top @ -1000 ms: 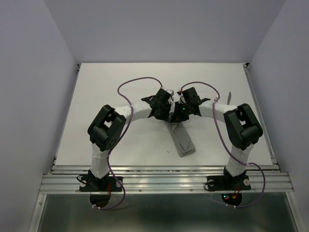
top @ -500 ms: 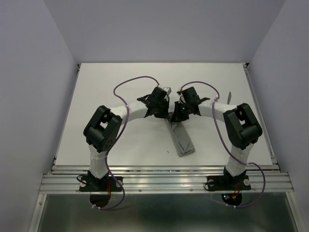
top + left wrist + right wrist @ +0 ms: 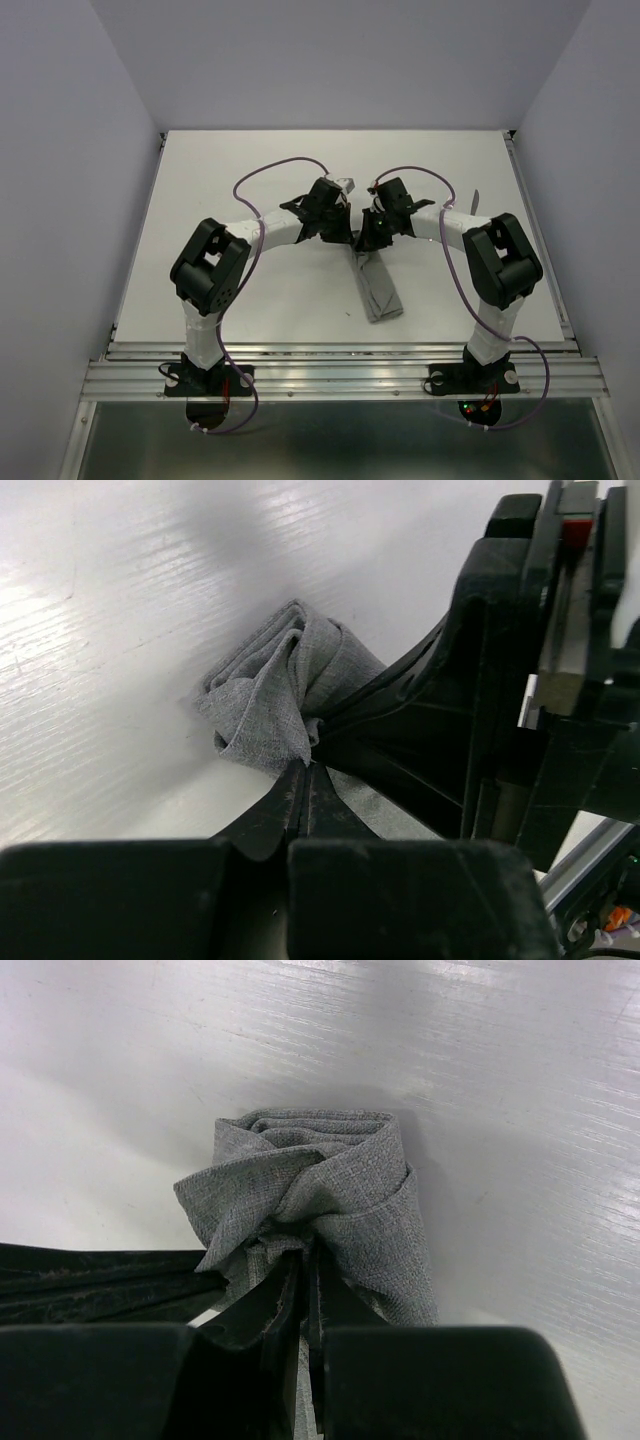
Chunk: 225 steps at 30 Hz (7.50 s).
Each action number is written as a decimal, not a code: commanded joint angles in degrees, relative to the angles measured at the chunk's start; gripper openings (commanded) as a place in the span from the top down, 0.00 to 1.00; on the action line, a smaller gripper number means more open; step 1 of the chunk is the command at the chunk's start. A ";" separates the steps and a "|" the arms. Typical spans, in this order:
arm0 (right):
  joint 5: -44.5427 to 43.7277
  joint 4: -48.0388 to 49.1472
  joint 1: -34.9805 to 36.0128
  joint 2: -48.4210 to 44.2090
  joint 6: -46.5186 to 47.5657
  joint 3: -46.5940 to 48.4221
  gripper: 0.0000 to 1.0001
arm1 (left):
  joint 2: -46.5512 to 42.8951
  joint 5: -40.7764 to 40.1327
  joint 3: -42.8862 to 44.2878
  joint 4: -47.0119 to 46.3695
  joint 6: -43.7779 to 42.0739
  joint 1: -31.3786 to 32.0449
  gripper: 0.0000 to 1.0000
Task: Fold the napkin into a case and place the utensils inside
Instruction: Stuff the top corner of the smaller-rectangle-folded napkin at the center of the board.
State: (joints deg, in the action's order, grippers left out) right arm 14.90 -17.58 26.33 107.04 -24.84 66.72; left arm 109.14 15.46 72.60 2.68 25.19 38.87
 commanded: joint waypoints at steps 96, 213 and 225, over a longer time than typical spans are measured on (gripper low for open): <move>7.96 21.63 1.18 -2.64 -6.80 -9.68 0.99 | 0.19 5.72 -0.61 -2.77 1.70 -0.82 1.00; 12.35 38.16 1.27 -1.24 -17.79 -18.65 0.99 | 2.83 14.33 3.16 -0.66 -2.52 -4.24 1.00; 7.54 32.44 1.27 -8.24 -14.80 -18.11 0.99 | 3.80 15.12 3.69 -0.83 -1.90 -4.24 1.00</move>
State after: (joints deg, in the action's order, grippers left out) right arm 26.06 17.87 27.07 104.64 -42.39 47.62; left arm 112.66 28.49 73.54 3.09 23.07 34.17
